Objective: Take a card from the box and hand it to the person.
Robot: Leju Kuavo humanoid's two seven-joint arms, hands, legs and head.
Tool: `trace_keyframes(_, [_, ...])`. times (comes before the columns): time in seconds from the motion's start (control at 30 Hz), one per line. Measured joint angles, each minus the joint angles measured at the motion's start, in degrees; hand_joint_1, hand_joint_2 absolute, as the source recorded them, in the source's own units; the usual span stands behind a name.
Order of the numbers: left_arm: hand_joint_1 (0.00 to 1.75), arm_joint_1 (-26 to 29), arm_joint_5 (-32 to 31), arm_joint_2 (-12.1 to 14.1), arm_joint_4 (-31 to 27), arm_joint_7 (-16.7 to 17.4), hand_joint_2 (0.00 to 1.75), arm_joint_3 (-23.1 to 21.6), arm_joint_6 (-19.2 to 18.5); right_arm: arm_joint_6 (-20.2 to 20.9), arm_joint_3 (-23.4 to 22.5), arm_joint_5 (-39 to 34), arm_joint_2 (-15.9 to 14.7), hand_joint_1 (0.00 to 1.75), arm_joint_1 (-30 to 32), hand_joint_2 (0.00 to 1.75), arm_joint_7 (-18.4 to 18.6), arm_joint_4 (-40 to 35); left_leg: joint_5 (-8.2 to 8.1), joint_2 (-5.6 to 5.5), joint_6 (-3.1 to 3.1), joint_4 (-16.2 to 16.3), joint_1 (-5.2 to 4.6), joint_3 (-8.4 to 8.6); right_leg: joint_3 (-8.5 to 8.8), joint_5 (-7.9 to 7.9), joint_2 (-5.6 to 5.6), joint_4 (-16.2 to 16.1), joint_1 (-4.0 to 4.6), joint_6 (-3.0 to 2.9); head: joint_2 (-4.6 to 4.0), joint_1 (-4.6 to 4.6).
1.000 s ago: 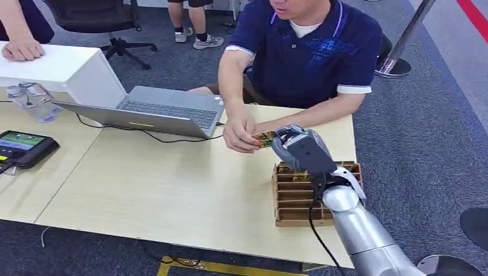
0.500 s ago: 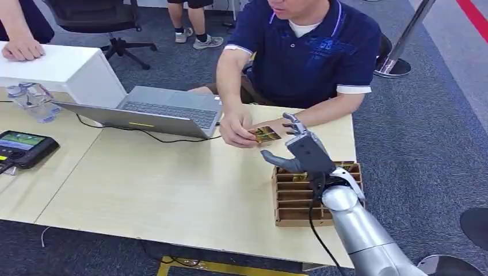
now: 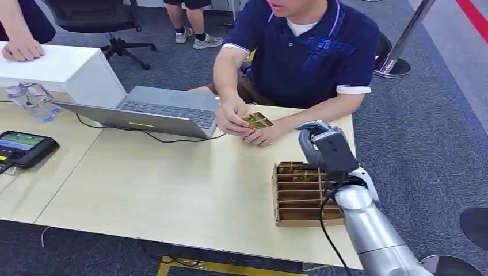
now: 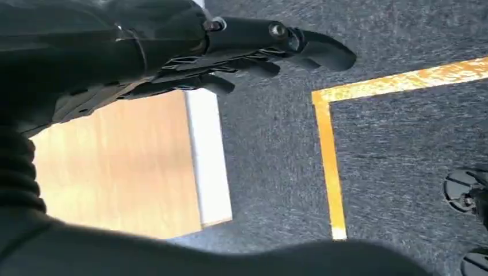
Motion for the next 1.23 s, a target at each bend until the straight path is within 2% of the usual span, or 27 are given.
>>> trace_keyframes(0.3, [0.00,0.0,0.0,0.0,0.0,0.0,0.00,0.7,0.3,-0.5,-2.5,0.0,-1.3,1.75,1.6,1.75,0.1,-3.5,0.00,0.01,0.00,0.0,0.00,0.00,-0.02,0.00,0.01,0.0,0.00,0.00,0.00,-0.02])
trace_keyframes(0.37, [0.00,0.0,0.2,0.0,0.0,0.0,0.00,0.7,0.4,-1.8,-2.7,0.5,-1.4,1.75,1.8,1.75,0.0,-4.0,0.00,0.01,0.00,0.0,0.00,0.02,-0.04,0.00,0.01,0.0,0.01,0.00,0.00,-0.02])
trace_keyframes(0.43, [0.00,0.0,0.5,0.0,0.0,0.0,0.00,0.9,0.5,-5.0,-4.1,1.6,-1.8,1.68,2.8,1.75,0.0,-4.9,0.00,-0.02,0.00,0.0,0.00,0.01,-0.03,0.00,-0.03,0.0,0.00,0.00,0.00,0.00])
trace_keyframes(0.5, [0.00,0.1,0.8,0.0,0.0,-0.1,0.00,1.3,0.8,-9.2,-7.2,2.6,-2.6,1.59,5.1,1.75,-0.5,-7.4,0.00,-0.08,0.00,0.0,0.00,-0.03,-0.02,0.00,-0.12,0.0,0.00,0.00,0.00,-0.02])
trace_keyframes(0.53, [0.00,0.1,0.9,-0.1,0.0,-0.1,0.00,1.6,0.8,-11.3,-9.4,2.9,-3.2,1.64,6.7,1.75,-1.0,-9.0,-0.01,-0.15,0.01,0.1,-0.01,-0.07,-0.03,-0.01,-0.17,0.0,0.00,0.00,0.00,-0.02])
trace_keyframes(0.6, [0.00,0.2,1.0,-0.1,0.0,-0.1,0.00,2.0,1.0,-14.8,-14.4,3.2,-4.2,1.64,9.9,1.75,-2.0,-11.5,-0.02,-0.18,0.01,0.1,-0.02,-0.12,-0.03,-0.01,-0.19,0.0,-0.01,0.00,0.00,0.00])
trace_keyframes(0.7, [0.00,0.3,1.0,-0.3,0.0,0.0,0.00,2.4,1.2,-17.4,-22.9,3.5,-4.9,1.66,14.0,1.75,-3.2,-12.7,-0.06,-0.16,0.06,0.1,-0.04,-0.15,-0.09,0.00,-0.17,-0.1,-0.03,0.00,0.00,0.00])
trace_keyframes(0.77, [0.00,0.3,0.9,-0.5,0.0,0.1,0.00,2.8,1.4,-18.8,-29.0,3.1,-5.2,1.75,16.0,1.75,-3.1,-12.2,-0.10,-0.16,0.08,0.1,-0.05,-0.15,-0.10,0.00,-0.18,-0.1,-0.03,0.01,0.00,-0.02])
trace_keyframes(0.87, [0.00,0.3,0.3,-0.6,0.0,0.2,0.00,3.2,1.5,-20.3,-39.3,1.7,-6.3,1.75,16.7,1.75,-5.5,-5.4,-0.09,-0.17,0.08,0.1,-0.04,-0.14,-0.08,0.00,-0.18,-0.1,-0.03,0.01,0.00,0.00])
trace_keyframes(0.97, [0.00,0.3,-0.5,-0.6,0.0,0.0,0.00,3.3,1.5,-21.6,-48.8,-1.3,-8.5,1.75,15.8,1.75,-10.5,8.1,-0.09,-0.17,0.08,0.1,-0.04,-0.09,-0.03,0.01,-0.20,-0.1,-0.02,0.02,0.00,-0.02])
trace_keyframes(1.03, [0.00,0.2,-0.9,-0.6,0.0,0.0,0.00,3.3,1.5,-22.5,-53.5,-2.2,-9.9,1.73,15.4,1.75,-12.5,17.6,-0.09,-0.17,0.08,0.1,-0.03,-0.10,-0.02,0.01,-0.19,-0.1,-0.01,0.02,0.00,0.02])
trace_keyframes(1.13, [0.00,0.1,-1.2,-0.6,0.0,0.1,0.00,3.3,1.4,-23.3,-57.2,0.0,-11.2,1.69,15.2,1.75,-10.3,29.0,-0.09,-0.14,0.08,0.1,-0.01,-0.10,-0.07,0.01,-0.15,0.0,0.01,0.02,0.00,-0.02])
trace_keyframes(1.23, [0.00,0.0,-1.4,-0.6,0.0,0.1,0.00,3.3,1.5,-23.1,-58.2,2.9,-11.6,1.68,14.9,1.75,-4.4,37.3,-0.09,-0.13,0.07,0.1,0.02,-0.09,-0.08,0.00,-0.14,0.0,0.03,0.00,0.00,0.00])
